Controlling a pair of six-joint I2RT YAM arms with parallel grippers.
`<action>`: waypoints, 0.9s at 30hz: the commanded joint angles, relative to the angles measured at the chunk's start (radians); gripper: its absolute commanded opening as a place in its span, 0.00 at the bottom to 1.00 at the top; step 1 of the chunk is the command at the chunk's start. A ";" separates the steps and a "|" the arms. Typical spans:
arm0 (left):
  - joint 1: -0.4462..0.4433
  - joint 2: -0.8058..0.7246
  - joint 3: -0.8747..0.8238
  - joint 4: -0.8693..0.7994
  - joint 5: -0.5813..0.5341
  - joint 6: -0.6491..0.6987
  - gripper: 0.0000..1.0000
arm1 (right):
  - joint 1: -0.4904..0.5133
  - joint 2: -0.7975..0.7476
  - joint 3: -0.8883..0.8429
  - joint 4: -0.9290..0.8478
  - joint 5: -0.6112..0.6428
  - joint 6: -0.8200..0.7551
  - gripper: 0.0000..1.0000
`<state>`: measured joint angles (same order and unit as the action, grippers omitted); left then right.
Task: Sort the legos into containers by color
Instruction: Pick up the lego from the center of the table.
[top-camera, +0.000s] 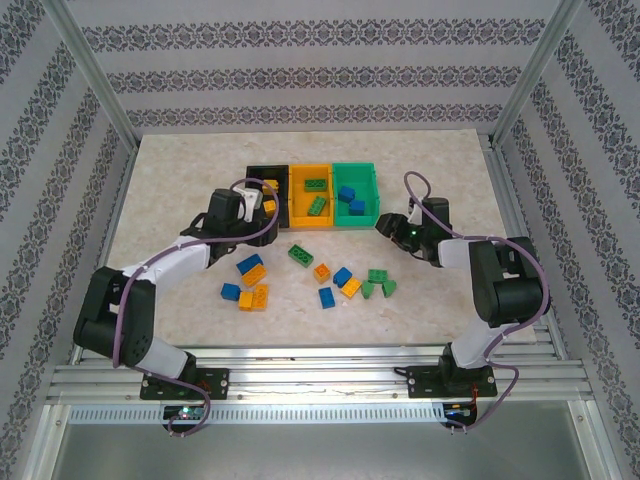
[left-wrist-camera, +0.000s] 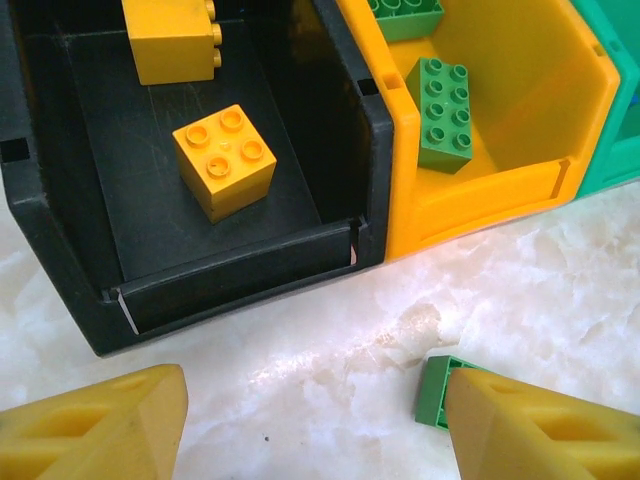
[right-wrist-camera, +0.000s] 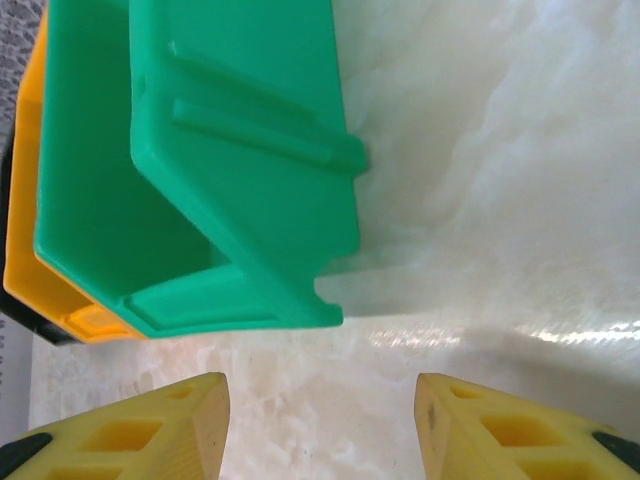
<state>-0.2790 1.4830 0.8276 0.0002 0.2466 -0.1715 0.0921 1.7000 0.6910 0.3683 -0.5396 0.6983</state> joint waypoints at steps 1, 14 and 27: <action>0.014 -0.033 -0.049 0.116 -0.019 -0.006 0.71 | 0.029 -0.020 -0.005 -0.061 -0.002 -0.049 0.52; 0.020 -0.056 -0.208 0.352 -0.012 -0.030 0.72 | 0.341 -0.180 0.082 -0.441 0.203 -0.244 0.51; 0.062 -0.069 -0.219 0.333 -0.033 -0.143 0.73 | 0.577 0.103 0.525 -0.668 0.381 -0.359 0.52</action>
<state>-0.2535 1.4464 0.6170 0.3000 0.2245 -0.2550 0.6476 1.7485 1.1534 -0.2111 -0.2234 0.3832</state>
